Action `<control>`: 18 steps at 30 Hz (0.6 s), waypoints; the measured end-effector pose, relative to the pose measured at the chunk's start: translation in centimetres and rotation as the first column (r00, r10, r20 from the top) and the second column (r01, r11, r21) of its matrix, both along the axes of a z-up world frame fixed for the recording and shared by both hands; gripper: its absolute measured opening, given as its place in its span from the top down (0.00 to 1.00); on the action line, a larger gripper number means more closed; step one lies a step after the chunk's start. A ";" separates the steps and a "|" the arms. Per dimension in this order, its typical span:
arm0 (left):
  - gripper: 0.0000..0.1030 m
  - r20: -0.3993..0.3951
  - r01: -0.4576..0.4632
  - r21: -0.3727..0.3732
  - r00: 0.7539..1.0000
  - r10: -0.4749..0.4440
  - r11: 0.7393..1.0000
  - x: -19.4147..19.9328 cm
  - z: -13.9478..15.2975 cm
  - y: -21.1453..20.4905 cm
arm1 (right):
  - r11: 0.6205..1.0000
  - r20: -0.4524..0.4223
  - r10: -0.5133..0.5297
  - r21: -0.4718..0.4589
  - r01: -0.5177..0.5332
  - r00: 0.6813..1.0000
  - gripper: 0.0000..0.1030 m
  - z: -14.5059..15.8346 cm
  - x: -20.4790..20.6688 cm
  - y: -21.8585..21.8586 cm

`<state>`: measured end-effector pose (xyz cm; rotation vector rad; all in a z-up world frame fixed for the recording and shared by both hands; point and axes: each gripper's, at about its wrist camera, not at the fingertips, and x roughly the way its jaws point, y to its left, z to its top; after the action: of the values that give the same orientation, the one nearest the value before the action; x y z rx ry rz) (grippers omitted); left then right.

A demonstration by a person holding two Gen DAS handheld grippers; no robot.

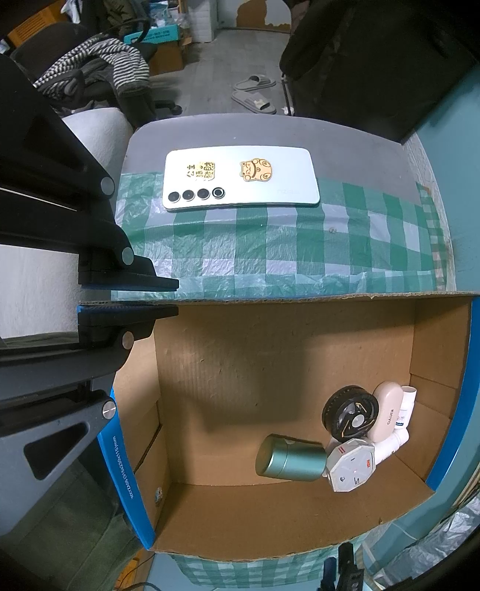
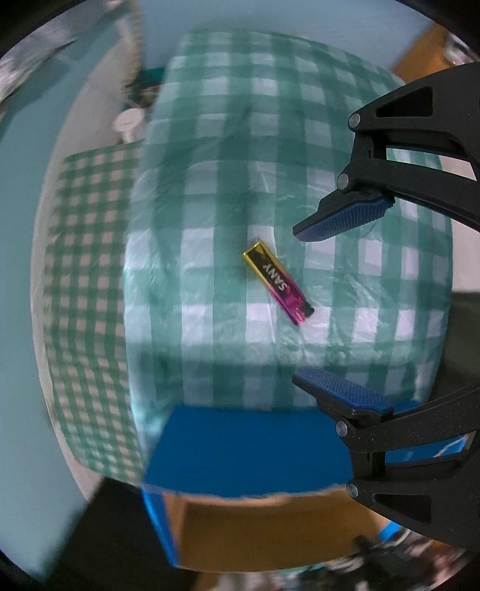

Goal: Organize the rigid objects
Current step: 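Move the right tool back over the pink-gold SANY lighter, then close the right tool on the SANY lighter and lift it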

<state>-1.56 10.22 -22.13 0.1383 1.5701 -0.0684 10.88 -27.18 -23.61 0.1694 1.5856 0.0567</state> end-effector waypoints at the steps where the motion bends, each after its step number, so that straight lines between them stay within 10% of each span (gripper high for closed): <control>1: 0.94 0.000 -0.001 0.000 1.000 0.001 1.000 0.0 0.0 0.0 | 1.000 -0.011 -0.029 0.010 0.030 1.000 0.31 -0.5 0.1 -0.3; 9: 0.94 0.001 -0.012 -0.003 1.000 0.012 1.000 -0.1 0.1 0.2 | 0.964 -0.103 -0.252 0.061 0.259 0.962 0.31 -4.7 0.1 -2.7; 18: 0.94 -0.003 -0.015 -0.004 1.000 0.015 1.000 -0.2 -0.1 0.2 | 0.967 -0.085 -0.250 0.020 0.253 0.964 0.50 -6.4 0.3 -2.6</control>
<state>-1.72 10.39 -22.21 0.1235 1.5741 -0.0596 11.18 -29.78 -30.06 0.4009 1.6341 -0.1252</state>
